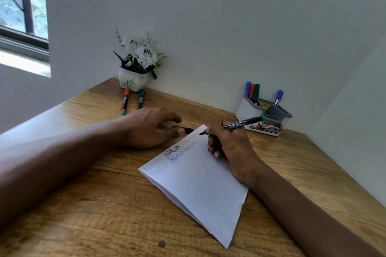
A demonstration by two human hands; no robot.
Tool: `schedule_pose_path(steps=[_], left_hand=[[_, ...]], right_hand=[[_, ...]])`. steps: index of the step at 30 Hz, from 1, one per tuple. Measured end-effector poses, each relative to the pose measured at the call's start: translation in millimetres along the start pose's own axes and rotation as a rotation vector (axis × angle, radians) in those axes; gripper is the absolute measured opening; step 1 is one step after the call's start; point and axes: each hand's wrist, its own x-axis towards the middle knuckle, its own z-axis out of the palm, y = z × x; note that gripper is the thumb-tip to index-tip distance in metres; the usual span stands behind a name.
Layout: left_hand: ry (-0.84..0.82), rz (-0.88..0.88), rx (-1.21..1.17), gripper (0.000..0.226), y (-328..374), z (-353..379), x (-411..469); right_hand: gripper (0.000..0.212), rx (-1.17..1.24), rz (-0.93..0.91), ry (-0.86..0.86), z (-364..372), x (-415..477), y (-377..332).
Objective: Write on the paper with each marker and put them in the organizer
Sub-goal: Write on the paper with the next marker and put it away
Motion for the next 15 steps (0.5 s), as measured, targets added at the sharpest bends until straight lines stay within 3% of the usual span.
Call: schedule_pose_path(steps=[3, 8, 11, 15], left_hand=[[0.157, 0.054, 0.062, 0.039, -0.2, 4.9, 2.0], [0.254, 0.069, 0.166, 0.024, 0.8, 8.1, 7.9], [0.347, 0.024, -0.02, 0.018, -5.2, 7.3, 9.0], [0.359, 0.055, -0.228, 0.013, -10.6, 2.7, 6.7]], right_hand=[[0.012, 0.187, 0.038, -0.078, -6.8, 3.0, 0.2], [0.025, 0.348, 0.075, -0.208, -13.9, 4.0, -1.8], [0.038, 0.441, 0.097, -0.28, -18.3, 5.4, -2.6], [0.034, 0.505, 0.128, -0.299, -22.3, 6.9, -1.7]])
